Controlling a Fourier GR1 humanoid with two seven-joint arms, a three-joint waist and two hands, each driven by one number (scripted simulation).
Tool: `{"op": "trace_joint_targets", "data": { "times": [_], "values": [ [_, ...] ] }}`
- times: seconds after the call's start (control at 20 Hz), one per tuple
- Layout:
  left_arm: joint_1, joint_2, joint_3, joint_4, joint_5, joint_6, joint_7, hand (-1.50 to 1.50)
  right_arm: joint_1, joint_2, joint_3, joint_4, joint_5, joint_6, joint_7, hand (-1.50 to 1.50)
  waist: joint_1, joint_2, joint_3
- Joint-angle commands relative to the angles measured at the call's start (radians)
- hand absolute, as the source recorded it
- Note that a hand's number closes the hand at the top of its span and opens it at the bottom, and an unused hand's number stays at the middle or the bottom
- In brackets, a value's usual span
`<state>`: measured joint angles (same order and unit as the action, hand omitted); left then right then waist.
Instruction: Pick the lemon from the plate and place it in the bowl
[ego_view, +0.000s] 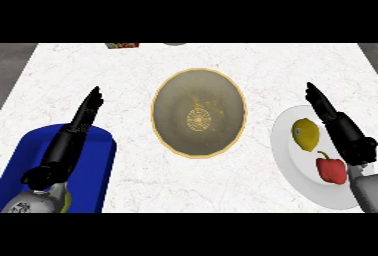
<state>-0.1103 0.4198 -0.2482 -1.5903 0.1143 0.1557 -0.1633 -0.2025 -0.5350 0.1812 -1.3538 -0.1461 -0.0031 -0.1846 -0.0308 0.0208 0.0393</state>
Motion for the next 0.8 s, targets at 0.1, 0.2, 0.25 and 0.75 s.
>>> {"op": "trace_joint_targets", "data": {
  "times": [0.1,0.2,0.25,0.75],
  "values": [
    [0.016,-0.02,0.076,-0.028,0.102,-0.001,0.051,0.0,0.039,0.127,-0.227,0.063,-0.277,-0.059,0.019,-1.5,0.016,-0.023,-0.037],
    [0.03,-0.058,0.13,-0.021,0.177,0.014,0.044,0.0,0.023,0.21,-0.337,0.083,-0.407,-0.125,0.041,-1.5,0.013,-0.023,-0.036],
    [0.04,-0.077,0.143,-0.031,0.2,0.03,0.055,0.0,0.042,0.234,-0.401,0.097,-0.483,-0.132,0.043,-1.5,0.0,-0.028,-0.034],
    [0.038,-0.05,0.236,-0.044,0.359,-0.095,0.142,0.0,-0.011,0.06,-0.444,0.371,-0.187,-0.508,0.15,-1.5,0.041,-0.02,-0.039]
  ]
}}
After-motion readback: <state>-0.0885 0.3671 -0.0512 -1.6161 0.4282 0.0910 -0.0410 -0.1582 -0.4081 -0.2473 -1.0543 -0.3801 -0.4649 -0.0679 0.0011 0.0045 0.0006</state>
